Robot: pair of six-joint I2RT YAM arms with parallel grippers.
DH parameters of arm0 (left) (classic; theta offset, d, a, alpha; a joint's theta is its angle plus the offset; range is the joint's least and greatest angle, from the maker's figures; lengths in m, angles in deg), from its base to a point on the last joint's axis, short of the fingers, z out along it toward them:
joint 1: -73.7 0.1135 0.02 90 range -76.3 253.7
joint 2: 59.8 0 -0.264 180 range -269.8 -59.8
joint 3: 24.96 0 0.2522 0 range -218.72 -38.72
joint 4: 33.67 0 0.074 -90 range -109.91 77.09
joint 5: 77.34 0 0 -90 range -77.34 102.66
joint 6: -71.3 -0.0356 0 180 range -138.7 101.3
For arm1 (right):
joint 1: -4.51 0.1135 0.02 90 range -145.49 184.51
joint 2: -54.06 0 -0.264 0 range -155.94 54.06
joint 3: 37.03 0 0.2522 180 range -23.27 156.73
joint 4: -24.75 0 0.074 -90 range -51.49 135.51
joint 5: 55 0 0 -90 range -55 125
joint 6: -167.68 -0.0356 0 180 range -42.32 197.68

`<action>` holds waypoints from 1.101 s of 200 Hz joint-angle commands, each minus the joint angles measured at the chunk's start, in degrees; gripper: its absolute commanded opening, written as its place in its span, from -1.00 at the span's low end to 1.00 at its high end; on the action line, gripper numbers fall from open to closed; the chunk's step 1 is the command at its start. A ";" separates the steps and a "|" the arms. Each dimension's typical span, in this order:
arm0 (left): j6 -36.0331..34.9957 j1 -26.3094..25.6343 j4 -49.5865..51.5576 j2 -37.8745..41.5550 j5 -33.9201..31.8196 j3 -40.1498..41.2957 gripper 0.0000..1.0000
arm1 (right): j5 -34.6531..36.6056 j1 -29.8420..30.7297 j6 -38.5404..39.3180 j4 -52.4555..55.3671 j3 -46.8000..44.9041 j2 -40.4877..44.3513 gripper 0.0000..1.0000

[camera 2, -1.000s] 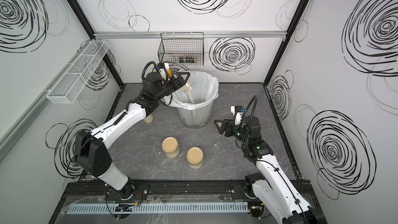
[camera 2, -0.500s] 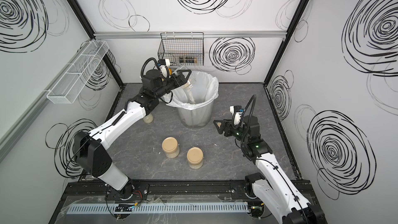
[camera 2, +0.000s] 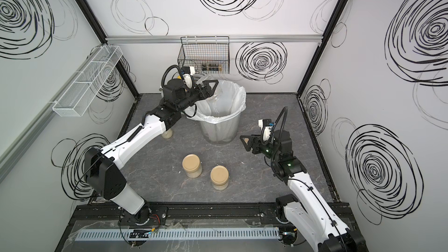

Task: Empty moldy rice from jars
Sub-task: Pour the moldy rice from the jar into the trash bin.

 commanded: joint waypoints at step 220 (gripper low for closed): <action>-45.82 -9.91 8.77 -6.54 -21.31 -18.37 0.73 | -2.09 0.19 -1.28 2.01 -4.13 5.85 0.60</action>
